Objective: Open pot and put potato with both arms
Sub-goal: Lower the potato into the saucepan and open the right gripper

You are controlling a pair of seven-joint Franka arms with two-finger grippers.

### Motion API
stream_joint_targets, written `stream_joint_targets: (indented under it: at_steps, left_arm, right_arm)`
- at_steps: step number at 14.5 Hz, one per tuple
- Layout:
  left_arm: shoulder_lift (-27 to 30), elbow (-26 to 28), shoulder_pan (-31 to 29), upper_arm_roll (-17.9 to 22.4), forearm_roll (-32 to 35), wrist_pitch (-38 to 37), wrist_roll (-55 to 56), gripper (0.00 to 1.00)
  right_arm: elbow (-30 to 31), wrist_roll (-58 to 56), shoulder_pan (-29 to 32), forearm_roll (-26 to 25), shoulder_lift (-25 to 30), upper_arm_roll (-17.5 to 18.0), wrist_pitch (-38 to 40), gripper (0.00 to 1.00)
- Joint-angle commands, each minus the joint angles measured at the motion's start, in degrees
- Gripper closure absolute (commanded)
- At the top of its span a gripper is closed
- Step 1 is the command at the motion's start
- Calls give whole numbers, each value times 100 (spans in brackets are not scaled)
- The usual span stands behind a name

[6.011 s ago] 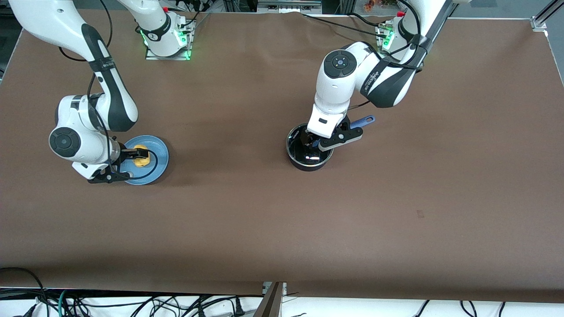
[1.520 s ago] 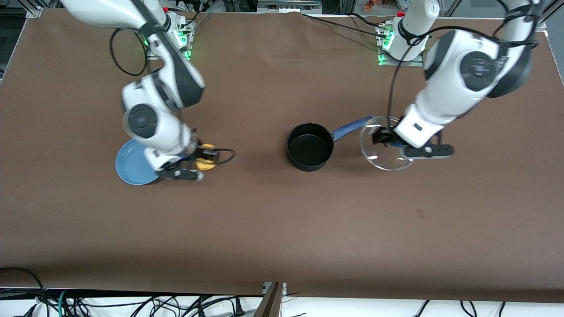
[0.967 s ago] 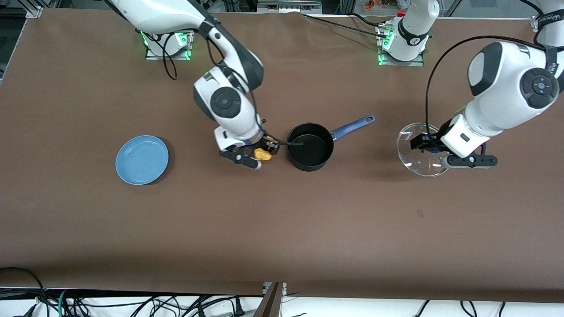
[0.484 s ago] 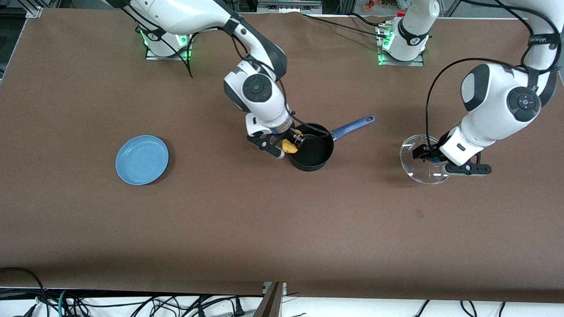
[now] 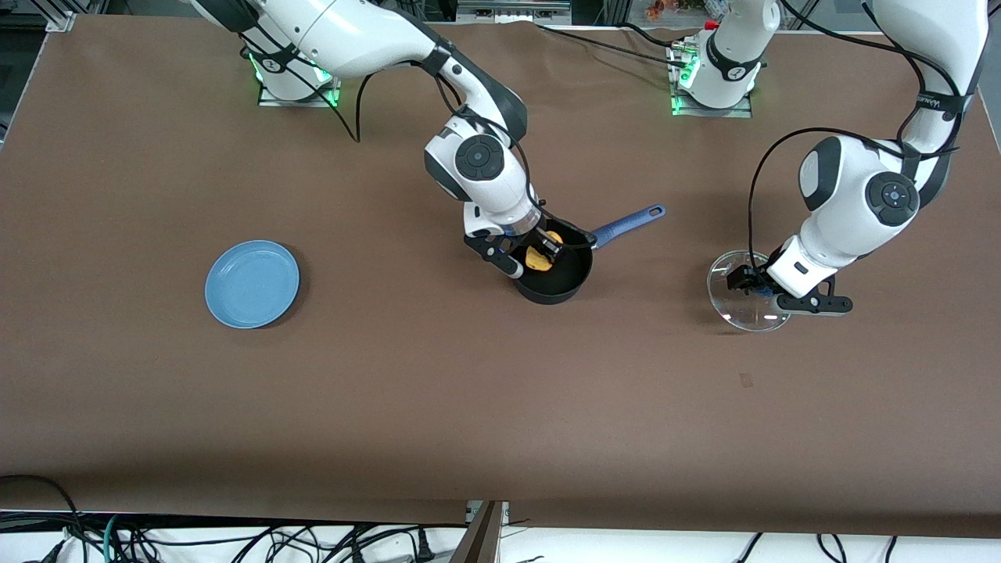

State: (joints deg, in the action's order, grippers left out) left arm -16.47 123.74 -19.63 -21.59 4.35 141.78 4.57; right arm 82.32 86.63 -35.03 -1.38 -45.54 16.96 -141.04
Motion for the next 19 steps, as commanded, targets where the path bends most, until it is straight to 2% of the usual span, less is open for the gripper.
stream_joint_targets:
  at_steps: [1,2,4,7,9,14,17,19]
  left_arm:
    - [-85,219,-190,-47,101,436,-105,55]
    - [-163,247,-216,-47,101,507,-105,55]
    - [-287,264,-251,-47,101,622,-105,55]
    - [-304,335,-251,-21,415,684,-79,56]
    - [-331,335,-391,-3,689,684,-17,56]
    - [-682,335,-594,6,1094,991,-8,56]
    - [-770,335,-603,15,1120,1053,-8,56]
    - [-832,326,-638,58,1391,1053,-8,54]
  right_arm:
    - [-199,100,-66,-12,-78,-53,-11,26]
    - [-208,13,-57,-64,-70,-62,-11,0]
    - [-417,-75,-13,-135,-34,-70,102,0]
    - [-1058,-722,214,-135,9,-79,1294,0]
    - [-1384,-1907,451,-135,132,-88,2287,0]
    - [-1438,-5378,1540,-284,817,-114,3994,0]
    - [-1438,-6917,2217,-564,1160,-123,4575,0]
    - [-1438,-7858,2744,-601,1301,-114,4674,0]
